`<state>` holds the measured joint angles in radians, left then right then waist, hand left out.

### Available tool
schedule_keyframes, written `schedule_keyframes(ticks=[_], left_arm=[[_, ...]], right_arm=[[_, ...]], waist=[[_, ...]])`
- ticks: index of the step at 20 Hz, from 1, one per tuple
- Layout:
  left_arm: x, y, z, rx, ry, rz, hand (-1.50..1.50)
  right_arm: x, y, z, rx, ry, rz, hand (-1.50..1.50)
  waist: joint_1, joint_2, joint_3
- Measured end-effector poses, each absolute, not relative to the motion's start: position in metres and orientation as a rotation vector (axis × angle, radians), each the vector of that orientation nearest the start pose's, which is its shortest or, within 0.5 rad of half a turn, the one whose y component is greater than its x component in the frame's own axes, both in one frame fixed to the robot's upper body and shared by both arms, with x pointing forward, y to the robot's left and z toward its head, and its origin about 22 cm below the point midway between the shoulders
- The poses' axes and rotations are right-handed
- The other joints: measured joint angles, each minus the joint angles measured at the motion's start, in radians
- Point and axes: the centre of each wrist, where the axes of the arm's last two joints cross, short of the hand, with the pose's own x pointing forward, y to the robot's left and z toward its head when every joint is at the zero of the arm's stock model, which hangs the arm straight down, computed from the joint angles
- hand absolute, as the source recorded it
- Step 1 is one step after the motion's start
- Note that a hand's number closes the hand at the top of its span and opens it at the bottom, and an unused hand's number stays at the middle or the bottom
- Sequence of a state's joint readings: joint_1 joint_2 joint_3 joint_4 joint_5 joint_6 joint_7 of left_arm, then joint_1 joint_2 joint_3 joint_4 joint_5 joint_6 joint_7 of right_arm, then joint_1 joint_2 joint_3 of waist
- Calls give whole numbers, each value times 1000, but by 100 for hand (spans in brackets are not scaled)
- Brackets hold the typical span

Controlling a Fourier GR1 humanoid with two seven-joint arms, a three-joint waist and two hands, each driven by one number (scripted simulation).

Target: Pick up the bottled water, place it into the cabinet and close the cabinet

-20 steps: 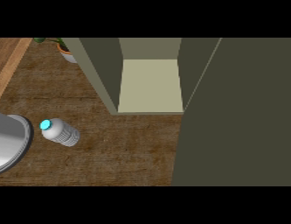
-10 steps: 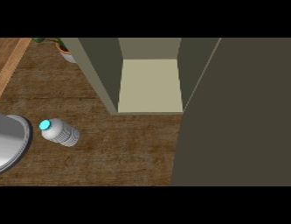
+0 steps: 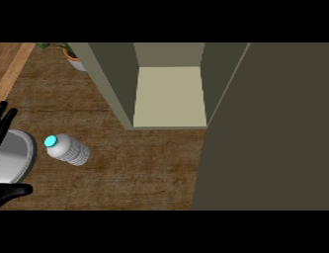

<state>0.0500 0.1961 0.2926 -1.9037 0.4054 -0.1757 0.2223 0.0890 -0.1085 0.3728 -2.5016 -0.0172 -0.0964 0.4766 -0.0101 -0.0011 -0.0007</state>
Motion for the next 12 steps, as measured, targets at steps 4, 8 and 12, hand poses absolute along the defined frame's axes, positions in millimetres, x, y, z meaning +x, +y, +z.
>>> schedule_keyframes(ticks=[4, 8, 12], left_arm=[[220, 334, 64, -54, -1690, 104, -150], [228, 342, 43, -50, -1670, 91, -150], [235, 345, 14, -44, -1649, 92, -150]], right_arm=[[129, -181, 184, 301, -1876, 201, -150], [130, -180, 187, 298, -1878, 208, -150], [131, -180, 189, 293, -1887, 205, -150]], waist=[[-3, 0, -1], [-2, 0, 0], [-2, 0, 0]])
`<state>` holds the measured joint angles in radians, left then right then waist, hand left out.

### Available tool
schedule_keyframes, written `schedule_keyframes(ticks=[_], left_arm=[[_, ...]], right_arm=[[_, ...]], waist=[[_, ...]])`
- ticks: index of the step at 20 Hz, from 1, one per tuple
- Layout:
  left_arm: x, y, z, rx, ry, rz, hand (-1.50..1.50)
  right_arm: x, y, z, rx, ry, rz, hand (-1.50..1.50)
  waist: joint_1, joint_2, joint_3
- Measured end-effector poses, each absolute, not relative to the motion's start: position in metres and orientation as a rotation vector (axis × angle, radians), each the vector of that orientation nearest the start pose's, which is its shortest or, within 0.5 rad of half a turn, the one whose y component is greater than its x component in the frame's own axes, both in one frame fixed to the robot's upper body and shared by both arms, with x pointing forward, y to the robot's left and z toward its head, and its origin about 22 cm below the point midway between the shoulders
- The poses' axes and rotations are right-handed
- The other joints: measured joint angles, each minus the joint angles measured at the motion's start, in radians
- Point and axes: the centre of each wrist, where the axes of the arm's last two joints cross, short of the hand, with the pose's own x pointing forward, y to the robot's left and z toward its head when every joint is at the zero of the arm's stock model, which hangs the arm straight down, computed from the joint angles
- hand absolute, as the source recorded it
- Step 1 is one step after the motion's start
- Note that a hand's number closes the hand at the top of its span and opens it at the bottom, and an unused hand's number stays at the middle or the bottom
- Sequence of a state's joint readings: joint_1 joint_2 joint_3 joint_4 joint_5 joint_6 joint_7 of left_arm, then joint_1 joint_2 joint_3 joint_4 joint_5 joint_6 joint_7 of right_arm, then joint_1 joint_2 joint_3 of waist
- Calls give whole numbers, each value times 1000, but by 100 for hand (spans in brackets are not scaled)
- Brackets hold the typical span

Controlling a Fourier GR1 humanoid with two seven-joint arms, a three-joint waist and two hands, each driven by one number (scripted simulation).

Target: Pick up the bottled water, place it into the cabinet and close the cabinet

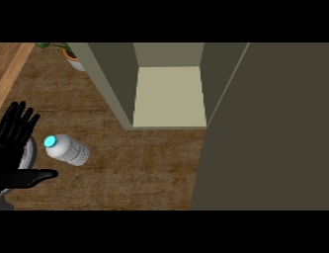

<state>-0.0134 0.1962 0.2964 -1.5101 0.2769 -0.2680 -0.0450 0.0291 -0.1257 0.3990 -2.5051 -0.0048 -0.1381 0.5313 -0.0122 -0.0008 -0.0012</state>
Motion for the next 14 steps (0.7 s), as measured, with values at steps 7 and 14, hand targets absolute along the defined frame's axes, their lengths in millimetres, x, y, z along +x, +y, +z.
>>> schedule_keyframes(ticks=[7, 14], left_arm=[[245, 353, -30, -35, -1627, 107, -150], [242, 355, -73, -15, -1597, 117, -150]], right_arm=[[131, -182, 191, 270, -1883, 229, -150], [131, -178, 192, 281, -1885, 222, -150]], waist=[[-5, 0, 0], [-3, 0, 0]])
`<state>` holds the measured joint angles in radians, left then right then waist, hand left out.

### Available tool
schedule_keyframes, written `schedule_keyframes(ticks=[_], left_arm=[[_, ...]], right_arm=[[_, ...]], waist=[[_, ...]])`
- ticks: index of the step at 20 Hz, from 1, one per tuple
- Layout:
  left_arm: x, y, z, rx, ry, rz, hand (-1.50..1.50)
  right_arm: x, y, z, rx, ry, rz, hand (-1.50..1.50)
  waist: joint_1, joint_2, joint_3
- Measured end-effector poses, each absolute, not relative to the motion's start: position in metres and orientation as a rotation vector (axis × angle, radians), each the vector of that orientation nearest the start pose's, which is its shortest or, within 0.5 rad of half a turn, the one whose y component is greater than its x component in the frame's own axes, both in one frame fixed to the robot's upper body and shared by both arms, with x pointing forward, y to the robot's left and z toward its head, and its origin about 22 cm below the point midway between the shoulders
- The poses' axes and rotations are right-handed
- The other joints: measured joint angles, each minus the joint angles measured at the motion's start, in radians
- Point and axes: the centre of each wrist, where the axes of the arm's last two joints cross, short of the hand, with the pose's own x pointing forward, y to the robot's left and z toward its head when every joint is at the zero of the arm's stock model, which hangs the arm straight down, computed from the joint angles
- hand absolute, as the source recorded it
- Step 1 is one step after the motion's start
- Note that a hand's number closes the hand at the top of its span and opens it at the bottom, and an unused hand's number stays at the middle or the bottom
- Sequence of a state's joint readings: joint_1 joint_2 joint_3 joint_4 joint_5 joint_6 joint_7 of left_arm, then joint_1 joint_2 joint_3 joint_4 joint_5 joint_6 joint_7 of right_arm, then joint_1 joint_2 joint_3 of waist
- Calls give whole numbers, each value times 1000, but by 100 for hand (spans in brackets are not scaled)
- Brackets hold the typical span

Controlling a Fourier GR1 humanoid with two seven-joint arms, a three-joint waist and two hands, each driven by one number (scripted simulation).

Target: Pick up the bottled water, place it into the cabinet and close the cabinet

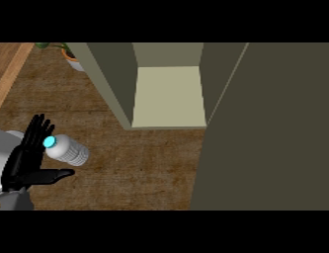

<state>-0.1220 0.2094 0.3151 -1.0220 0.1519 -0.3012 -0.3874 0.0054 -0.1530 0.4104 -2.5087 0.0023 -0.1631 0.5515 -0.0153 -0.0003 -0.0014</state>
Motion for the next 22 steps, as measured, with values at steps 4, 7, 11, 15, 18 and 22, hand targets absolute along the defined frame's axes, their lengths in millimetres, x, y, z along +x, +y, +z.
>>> schedule_keyframes(ticks=[4, 7, 11, 15, 18, 22], left_arm=[[232, 362, -96, -3, -1590, 125, -150], [233, 357, -108, -9, -1579, 118, -150], [234, 354, -121, -21, -1576, 115, -150], [238, 356, -128, -43, -1589, 135, -150], [238, 354, -134, -67, -1593, 160, -150], [242, 357, -135, -60, -1590, 188, -150]], right_arm=[[130, -177, 192, 286, -1882, 229, -150], [132, -177, 195, 276, -1882, 231, -150], [133, -174, 199, 291, -1881, 226, -150], [132, -172, 198, 299, -1877, 234, -150], [134, -175, 199, 271, -1887, 234, -150], [133, -177, 196, 255, -1891, 228, -150]], waist=[[-1, 0, 0], [1, 0, 0], [-1, 0, 0], [-4, 1, -1], [-2, 1, 0], [-7, 2, -1]])
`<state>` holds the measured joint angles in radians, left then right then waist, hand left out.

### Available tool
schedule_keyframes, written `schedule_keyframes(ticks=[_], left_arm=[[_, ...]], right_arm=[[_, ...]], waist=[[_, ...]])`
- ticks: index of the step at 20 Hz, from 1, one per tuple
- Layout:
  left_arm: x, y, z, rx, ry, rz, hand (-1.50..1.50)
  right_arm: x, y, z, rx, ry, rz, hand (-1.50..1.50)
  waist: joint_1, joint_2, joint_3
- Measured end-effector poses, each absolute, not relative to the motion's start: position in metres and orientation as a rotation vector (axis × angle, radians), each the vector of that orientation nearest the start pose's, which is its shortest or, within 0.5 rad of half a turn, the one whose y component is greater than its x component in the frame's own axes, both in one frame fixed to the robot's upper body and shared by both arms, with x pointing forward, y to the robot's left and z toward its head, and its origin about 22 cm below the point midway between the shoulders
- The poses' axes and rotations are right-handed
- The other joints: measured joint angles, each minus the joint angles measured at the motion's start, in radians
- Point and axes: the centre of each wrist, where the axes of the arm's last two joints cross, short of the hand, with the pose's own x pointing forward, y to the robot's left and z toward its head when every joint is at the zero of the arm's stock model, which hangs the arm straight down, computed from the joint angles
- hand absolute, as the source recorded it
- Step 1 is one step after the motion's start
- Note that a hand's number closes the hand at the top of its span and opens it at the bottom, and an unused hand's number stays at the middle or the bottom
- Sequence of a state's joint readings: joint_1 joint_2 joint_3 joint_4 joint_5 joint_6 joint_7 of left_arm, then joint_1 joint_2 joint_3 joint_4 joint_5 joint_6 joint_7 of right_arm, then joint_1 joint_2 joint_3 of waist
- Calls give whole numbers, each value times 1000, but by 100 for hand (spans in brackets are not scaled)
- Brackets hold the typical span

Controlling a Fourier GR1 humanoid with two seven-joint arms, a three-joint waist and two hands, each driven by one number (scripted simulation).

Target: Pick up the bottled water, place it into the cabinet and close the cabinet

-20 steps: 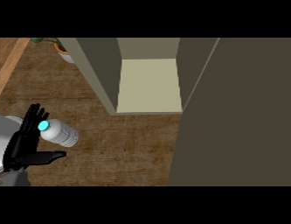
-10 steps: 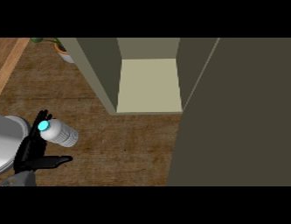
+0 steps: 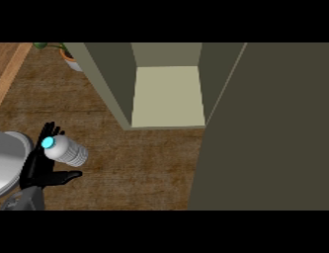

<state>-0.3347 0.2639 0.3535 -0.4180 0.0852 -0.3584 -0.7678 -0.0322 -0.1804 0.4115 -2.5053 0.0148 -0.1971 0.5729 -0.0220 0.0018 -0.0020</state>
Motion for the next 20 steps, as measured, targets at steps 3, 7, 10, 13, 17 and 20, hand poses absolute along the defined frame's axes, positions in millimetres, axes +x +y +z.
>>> schedule_keyframes(ticks=[3, 7, 10, 13, 17, 20], left_arm=[[247, 347, -138, -79, -1581, 206, -150], [249, 342, -141, -110, -1566, 231, -150], [253, 339, -140, -143, -1564, 241, 150], [256, 334, -141, -199, -1547, 239, 150], [264, 319, -141, -237, -1554, 222, 150], [266, 312, -141, -198, -1605, 170, 150]], right_arm=[[130, -176, 191, 268, -1888, 210, -150], [127, -177, 187, 261, -1877, 203, -150], [127, -180, 184, 240, -1887, 202, -150], [130, -186, 184, 199, -1907, 195, -150], [132, -189, 185, 183, -1914, 192, -150], [131, -193, 181, 163, -1915, 193, -150]], waist=[[-1, 0, 0], [-4, -1, 0], [-4, 0, 0], [-1, 0, 0], [-2, 1, 0], [-6, 2, 0]])
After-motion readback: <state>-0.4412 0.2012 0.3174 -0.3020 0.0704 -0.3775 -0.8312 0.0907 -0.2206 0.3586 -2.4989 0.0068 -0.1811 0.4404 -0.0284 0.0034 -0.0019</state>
